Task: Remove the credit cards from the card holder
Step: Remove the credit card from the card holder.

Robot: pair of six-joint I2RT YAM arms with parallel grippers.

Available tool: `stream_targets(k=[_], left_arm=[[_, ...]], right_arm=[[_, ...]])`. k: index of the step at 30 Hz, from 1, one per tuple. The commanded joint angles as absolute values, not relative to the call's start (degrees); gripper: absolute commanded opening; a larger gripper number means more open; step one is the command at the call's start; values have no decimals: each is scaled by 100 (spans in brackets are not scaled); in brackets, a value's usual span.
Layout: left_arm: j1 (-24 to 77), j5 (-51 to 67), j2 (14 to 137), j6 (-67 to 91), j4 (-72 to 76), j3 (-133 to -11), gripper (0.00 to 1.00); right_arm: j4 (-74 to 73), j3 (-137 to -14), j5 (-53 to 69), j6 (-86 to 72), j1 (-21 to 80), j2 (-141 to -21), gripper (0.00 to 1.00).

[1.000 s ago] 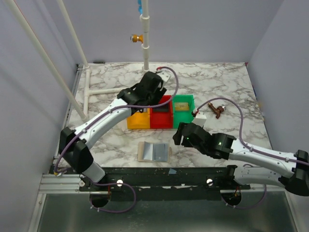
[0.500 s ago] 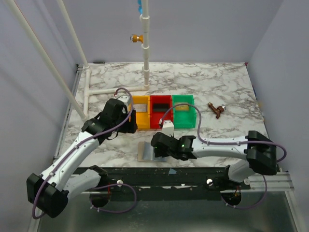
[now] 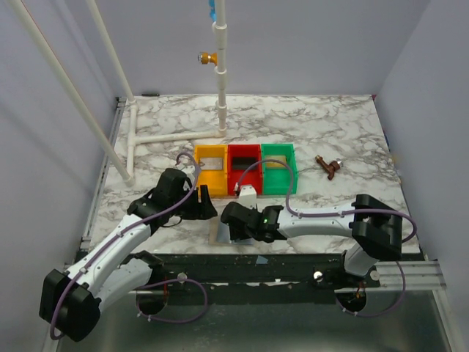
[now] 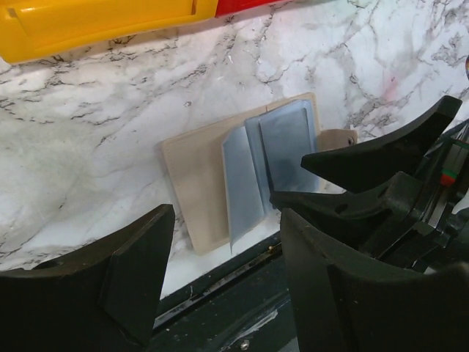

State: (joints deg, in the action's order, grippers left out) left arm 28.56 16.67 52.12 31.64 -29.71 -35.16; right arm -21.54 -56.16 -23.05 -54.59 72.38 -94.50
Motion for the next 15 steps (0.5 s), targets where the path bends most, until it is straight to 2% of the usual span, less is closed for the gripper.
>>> stream_targets(k=[1, 9, 15], left_arm=[[2821, 2006, 5068, 3348, -2576, -3360, 61], [2821, 2157, 5214, 3375, -2400, -3332, 61], [2819, 2158, 5308, 3338, -2400, -3357, 61]], right_arm=[[-2330, -5600, -2508, -5651, 7246, -9571, 54], [-2479, -5425, -2715, -5826, 7236, -9504, 53], [-2368, -5380, -2617, -5751, 7208, -9575, 49]])
